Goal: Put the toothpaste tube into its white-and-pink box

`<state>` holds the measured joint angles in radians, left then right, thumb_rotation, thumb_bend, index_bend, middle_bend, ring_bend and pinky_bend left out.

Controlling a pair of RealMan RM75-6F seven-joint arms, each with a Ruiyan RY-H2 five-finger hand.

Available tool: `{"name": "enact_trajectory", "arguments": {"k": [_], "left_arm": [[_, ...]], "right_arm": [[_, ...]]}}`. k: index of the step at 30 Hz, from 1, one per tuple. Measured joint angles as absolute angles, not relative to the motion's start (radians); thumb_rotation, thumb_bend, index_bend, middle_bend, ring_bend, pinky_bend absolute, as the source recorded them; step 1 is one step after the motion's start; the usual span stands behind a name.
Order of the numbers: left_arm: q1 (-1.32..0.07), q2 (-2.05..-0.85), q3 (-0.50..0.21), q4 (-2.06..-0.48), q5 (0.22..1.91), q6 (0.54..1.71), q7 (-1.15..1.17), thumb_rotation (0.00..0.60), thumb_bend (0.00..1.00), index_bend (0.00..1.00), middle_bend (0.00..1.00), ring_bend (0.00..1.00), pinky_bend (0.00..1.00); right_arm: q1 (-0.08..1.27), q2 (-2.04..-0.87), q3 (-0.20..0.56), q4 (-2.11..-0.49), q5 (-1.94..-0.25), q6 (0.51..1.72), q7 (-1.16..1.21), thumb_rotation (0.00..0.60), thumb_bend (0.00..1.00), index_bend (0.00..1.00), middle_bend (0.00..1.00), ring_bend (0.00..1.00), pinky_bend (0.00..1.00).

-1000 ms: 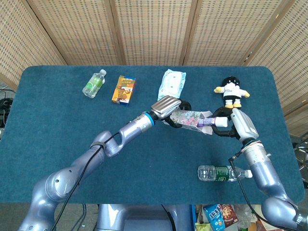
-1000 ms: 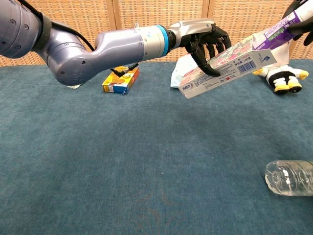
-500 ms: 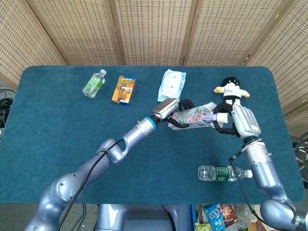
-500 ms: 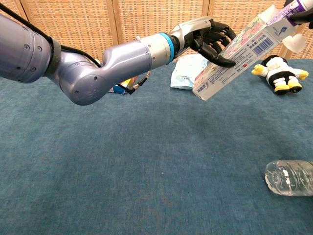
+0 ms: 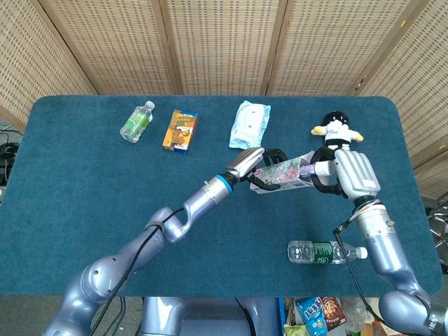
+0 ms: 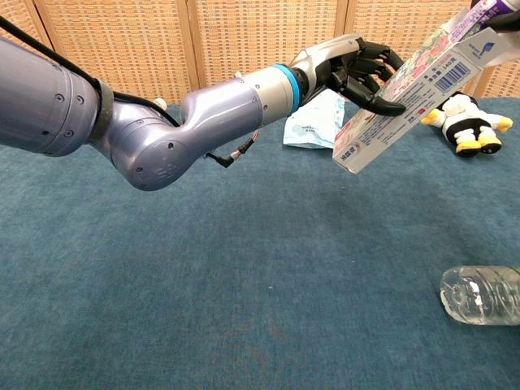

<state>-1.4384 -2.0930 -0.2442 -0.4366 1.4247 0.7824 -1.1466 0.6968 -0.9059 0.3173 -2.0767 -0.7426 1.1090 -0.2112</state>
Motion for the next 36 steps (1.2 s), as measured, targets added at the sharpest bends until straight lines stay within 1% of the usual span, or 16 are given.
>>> {"name": "enact_trajectory", "arguments": {"k": [1,2,3,4,6,7,9,14,19,23,25,28,33,36], "left_arm": [[-1.439,-2.095,-0.248,-0.437,1.422,0.785,-1.149,0.600,0.32,0.43,0.41,0.36,0.42],[-1.441,-2.098,-0.255,-0.436,1.419,0.788,-1.151,0.600,0.32,0.43,0.41,0.36,0.42],[-1.442,-2.101,-0.259,-0.434,1.416,0.791,-1.152,0.600,0.32,0.43,0.41,0.36,0.42],[-1.443,-2.104,-0.262,-0.433,1.415,0.791,-1.153,0.600,0.32,0.43,0.41,0.36,0.42],[-1.445,-2.107,-0.265,-0.431,1.412,0.791,-1.156,0.600,0.32,0.43,0.41,0.36,0.42],[-1.445,-2.108,-0.266,-0.430,1.412,0.791,-1.156,0.600,0.32,0.43,0.41,0.36,0.42],[-1.446,-2.111,-0.269,-0.428,1.409,0.790,-1.158,0.600,0.32,0.43,0.41,0.36,0.42],[-1.445,-2.120,-0.275,-0.424,1.405,0.788,-1.171,0.600,0.32,0.43,0.41,0.36,0.42],[-1.443,-2.125,-0.286,-0.414,1.399,0.800,-1.185,0.600,0.33,0.44,0.41,0.36,0.42],[-1.437,-2.115,-0.270,-0.404,1.415,0.808,-1.174,0.600,0.33,0.44,0.41,0.36,0.42],[-1.431,-2.105,-0.254,-0.401,1.429,0.814,-1.164,0.600,0.33,0.43,0.41,0.36,0.42],[-1.411,-2.074,-0.211,-0.397,1.463,0.824,-1.138,0.600,0.33,0.44,0.41,0.36,0.42],[-1.347,-1.953,-0.122,-0.467,1.519,0.835,-1.083,0.600,0.34,0.44,0.41,0.36,0.41],[-1.307,-1.869,-0.090,-0.544,1.538,0.835,-1.021,0.600,0.35,0.45,0.42,0.36,0.41]], "right_arm": [[0.700,-0.902,0.316,-2.079,-0.743,1.103,-0.219,0.600,0.60,0.42,0.31,0.29,0.36],[0.703,-0.895,0.313,-2.083,-0.742,1.092,-0.228,0.600,0.44,0.28,0.19,0.18,0.31],[0.706,-0.887,0.311,-2.086,-0.741,1.081,-0.233,0.600,0.26,0.15,0.08,0.08,0.24],[0.709,-0.877,0.310,-2.090,-0.740,1.071,-0.238,0.600,0.12,0.06,0.02,0.02,0.17],[0.715,-0.857,0.309,-2.099,-0.738,1.061,-0.250,0.600,0.01,0.00,0.00,0.00,0.07],[0.716,-0.854,0.310,-2.100,-0.739,1.063,-0.252,0.600,0.00,0.00,0.00,0.00,0.03],[0.715,-0.853,0.316,-2.100,-0.748,1.077,-0.250,0.600,0.00,0.00,0.00,0.00,0.00],[0.699,-0.847,0.340,-2.094,-0.800,1.147,-0.230,0.600,0.00,0.00,0.00,0.00,0.00],[0.671,-0.802,0.365,-2.083,-0.821,1.207,-0.223,0.600,0.00,0.00,0.00,0.00,0.00],[0.644,-0.777,0.369,-2.046,-0.826,1.239,-0.231,0.600,0.00,0.00,0.00,0.00,0.00],[0.636,-0.775,0.365,-2.026,-0.827,1.244,-0.235,0.600,0.00,0.00,0.00,0.00,0.00],[0.618,-0.780,0.342,-1.972,-0.825,1.230,-0.233,0.600,0.00,0.00,0.00,0.00,0.00],[0.581,-0.816,0.282,-1.822,-0.859,1.166,-0.194,0.600,0.00,0.00,0.00,0.00,0.00],[0.558,-0.851,0.248,-1.734,-0.894,1.130,-0.160,0.600,0.00,0.00,0.00,0.00,0.00]]}}
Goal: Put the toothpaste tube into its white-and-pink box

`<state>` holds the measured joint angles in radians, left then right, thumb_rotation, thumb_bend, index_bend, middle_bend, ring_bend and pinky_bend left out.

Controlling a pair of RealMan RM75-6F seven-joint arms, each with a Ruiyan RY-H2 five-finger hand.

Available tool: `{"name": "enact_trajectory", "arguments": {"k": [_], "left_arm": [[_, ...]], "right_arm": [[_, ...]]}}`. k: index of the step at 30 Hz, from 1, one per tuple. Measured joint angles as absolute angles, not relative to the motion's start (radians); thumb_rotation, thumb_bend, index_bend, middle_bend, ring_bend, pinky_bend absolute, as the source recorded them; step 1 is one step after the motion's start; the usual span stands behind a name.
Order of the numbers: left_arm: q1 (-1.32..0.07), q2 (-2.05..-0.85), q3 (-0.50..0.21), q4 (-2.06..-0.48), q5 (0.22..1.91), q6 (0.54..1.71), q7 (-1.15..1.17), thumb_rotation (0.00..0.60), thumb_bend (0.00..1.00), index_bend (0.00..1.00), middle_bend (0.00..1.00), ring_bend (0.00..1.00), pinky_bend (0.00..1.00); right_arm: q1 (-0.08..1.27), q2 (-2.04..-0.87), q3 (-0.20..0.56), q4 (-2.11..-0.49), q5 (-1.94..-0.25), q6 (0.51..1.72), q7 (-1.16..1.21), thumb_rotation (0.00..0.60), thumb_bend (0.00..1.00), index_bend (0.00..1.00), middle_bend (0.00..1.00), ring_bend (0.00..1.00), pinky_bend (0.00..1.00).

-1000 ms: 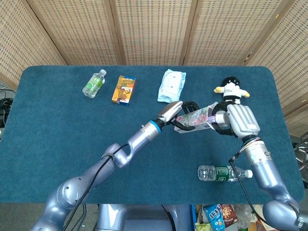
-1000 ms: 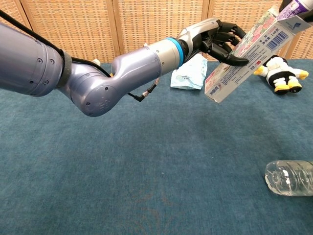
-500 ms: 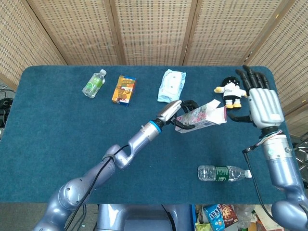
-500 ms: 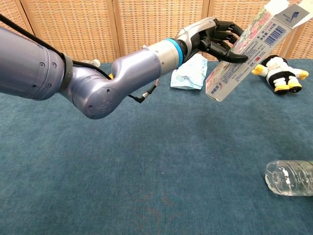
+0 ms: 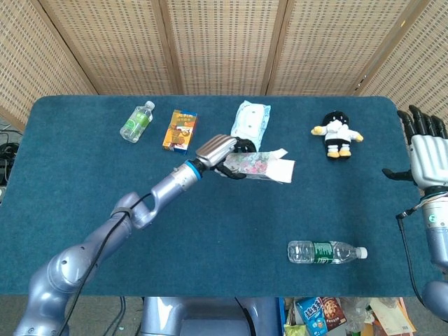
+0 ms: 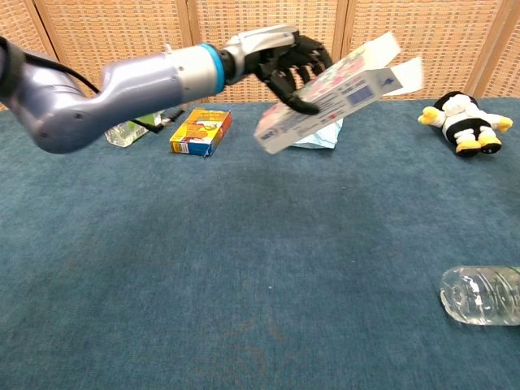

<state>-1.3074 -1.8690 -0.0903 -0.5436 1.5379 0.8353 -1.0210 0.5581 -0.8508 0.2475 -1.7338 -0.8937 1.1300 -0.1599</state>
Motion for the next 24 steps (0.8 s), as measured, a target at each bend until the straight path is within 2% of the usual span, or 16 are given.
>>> {"name": "enact_trajectory", "arguments": {"k": [9,19,20,22,23,24], "left_arm": [[-1.170,-1.677,-0.007,-0.779,1.547,0.820,-0.792,0.600,0.35,0.45,0.42,0.36,0.41],[-1.072,-1.636,0.008,-0.919,1.493,0.806,-0.584,0.600,0.36,0.45,0.37,0.31,0.38],[-1.063,-1.636,0.004,-0.931,1.483,0.801,-0.569,0.600,0.36,0.45,0.34,0.30,0.37],[-1.059,-1.636,-0.001,-0.942,1.473,0.788,-0.553,0.600,0.36,0.38,0.21,0.20,0.31],[-1.058,-1.635,-0.003,-0.948,1.467,0.779,-0.548,0.600,0.36,0.30,0.13,0.13,0.26],[-1.058,-1.634,-0.006,-0.956,1.459,0.762,-0.539,0.600,0.36,0.17,0.05,0.06,0.19]], "right_arm": [[0.490,-0.952,0.187,-1.582,-0.957,1.072,-0.063,0.600,0.00,0.00,0.00,0.00,0.00],[0.441,-0.971,0.174,-1.555,-1.012,1.073,0.003,0.600,0.00,0.00,0.00,0.00,0.00],[0.436,-0.970,0.174,-1.554,-1.018,1.074,0.010,0.600,0.00,0.00,0.00,0.00,0.00],[0.428,-0.969,0.175,-1.552,-1.026,1.076,0.020,0.600,0.00,0.00,0.00,0.00,0.00],[0.423,-0.968,0.176,-1.552,-1.032,1.079,0.026,0.600,0.00,0.00,0.00,0.00,0.00],[0.419,-0.967,0.176,-1.552,-1.036,1.081,0.030,0.600,0.00,0.00,0.00,0.00,0.00]]}}
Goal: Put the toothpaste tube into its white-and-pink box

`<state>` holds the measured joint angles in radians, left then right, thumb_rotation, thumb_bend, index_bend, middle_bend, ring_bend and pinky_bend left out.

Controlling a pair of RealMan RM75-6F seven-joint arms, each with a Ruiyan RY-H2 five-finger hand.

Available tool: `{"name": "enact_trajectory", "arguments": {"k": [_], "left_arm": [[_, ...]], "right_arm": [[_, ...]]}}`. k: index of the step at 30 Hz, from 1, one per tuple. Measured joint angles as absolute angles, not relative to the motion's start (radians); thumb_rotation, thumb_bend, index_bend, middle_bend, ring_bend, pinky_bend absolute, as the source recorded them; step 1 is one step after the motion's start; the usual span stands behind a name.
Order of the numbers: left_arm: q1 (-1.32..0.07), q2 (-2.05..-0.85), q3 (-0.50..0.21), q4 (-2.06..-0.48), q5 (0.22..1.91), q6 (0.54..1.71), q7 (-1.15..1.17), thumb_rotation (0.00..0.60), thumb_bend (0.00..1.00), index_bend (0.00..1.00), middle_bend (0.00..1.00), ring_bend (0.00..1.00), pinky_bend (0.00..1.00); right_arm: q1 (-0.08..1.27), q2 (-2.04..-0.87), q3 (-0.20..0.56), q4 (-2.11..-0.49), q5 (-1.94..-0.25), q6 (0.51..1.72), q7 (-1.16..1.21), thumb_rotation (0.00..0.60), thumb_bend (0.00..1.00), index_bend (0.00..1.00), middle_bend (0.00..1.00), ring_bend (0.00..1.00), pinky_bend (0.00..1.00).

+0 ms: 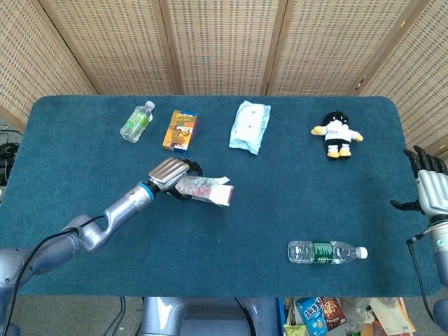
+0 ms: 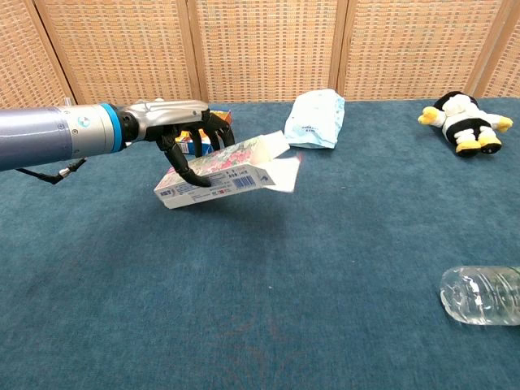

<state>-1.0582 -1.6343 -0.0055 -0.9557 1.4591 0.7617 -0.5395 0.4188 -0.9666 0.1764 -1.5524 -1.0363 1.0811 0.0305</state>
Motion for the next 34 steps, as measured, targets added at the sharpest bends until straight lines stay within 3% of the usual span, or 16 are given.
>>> {"name": "enact_trajectory", "arguments": {"k": [2,3,10,17,24,34], "left_arm": [[-1.060,-1.631,-0.010,-0.971,1.444,0.729,-0.523,0.600,0.36,0.03,0.00,0.00,0.06],[-1.060,-1.627,-0.015,-0.983,1.432,0.707,-0.507,0.600,0.36,0.00,0.00,0.00,0.02],[-1.026,-1.582,-0.050,-1.079,1.405,0.758,-0.453,0.600,0.36,0.00,0.00,0.00,0.00],[-0.900,-1.445,-0.067,-1.263,1.393,0.976,-0.333,0.600,0.18,0.00,0.00,0.00,0.00],[-0.651,-1.274,-0.039,-1.516,1.342,1.263,-0.094,0.600,0.17,0.00,0.00,0.00,0.00],[-0.355,-1.084,0.065,-1.763,1.266,1.481,0.059,0.600,0.16,0.00,0.00,0.00,0.00]], "right_arm": [[0.411,-0.964,0.178,-1.554,-1.045,1.085,0.039,0.600,0.00,0.00,0.00,0.00,0.00],[0.408,-0.963,0.178,-1.555,-1.049,1.087,0.042,0.600,0.00,0.00,0.00,0.00,0.00],[0.384,-0.952,0.180,-1.577,-1.100,1.119,0.066,0.600,0.00,0.00,0.00,0.00,0.00],[0.331,-0.958,0.156,-1.593,-1.213,1.235,0.063,0.600,0.00,0.00,0.00,0.00,0.00],[0.247,-1.022,0.110,-1.563,-1.310,1.396,-0.024,0.600,0.00,0.00,0.00,0.00,0.00],[0.152,-1.050,0.050,-1.552,-1.435,1.520,-0.043,0.600,0.00,0.00,0.00,0.00,0.00]]}}
